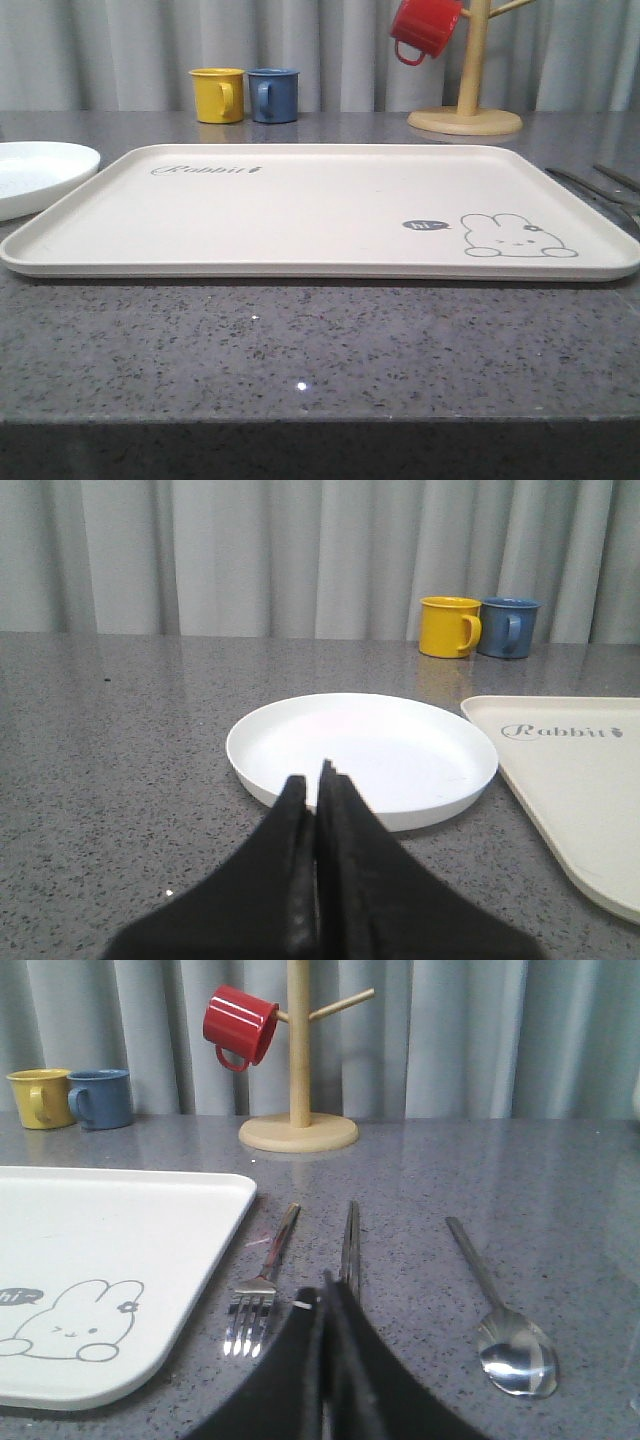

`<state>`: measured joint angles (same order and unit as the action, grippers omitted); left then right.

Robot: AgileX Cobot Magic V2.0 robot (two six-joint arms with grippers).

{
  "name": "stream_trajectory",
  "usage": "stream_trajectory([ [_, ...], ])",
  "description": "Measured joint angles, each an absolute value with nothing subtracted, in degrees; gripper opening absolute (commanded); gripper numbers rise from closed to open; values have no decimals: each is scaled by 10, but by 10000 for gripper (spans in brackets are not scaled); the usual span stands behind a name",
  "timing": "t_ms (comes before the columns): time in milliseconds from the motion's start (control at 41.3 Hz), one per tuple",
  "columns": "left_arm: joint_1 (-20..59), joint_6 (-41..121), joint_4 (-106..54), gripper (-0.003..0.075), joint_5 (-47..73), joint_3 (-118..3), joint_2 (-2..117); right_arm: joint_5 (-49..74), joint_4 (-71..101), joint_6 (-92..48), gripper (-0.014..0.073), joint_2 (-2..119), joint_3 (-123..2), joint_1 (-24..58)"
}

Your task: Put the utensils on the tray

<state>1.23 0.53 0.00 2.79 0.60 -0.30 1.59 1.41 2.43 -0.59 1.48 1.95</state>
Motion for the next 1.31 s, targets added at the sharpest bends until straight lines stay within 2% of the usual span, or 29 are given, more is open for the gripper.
stream_trajectory([
  [895,12,5,0,-18,0,0,-3,4,34,24,-122,-6,15,19],
  [1113,12,5,6,-18,28,-104,-3,112,41,24,-122,-6,-96,19],
  [1306,12,5,42,-18,133,-256,46,219,41,24,-122,22,-241,19],
])
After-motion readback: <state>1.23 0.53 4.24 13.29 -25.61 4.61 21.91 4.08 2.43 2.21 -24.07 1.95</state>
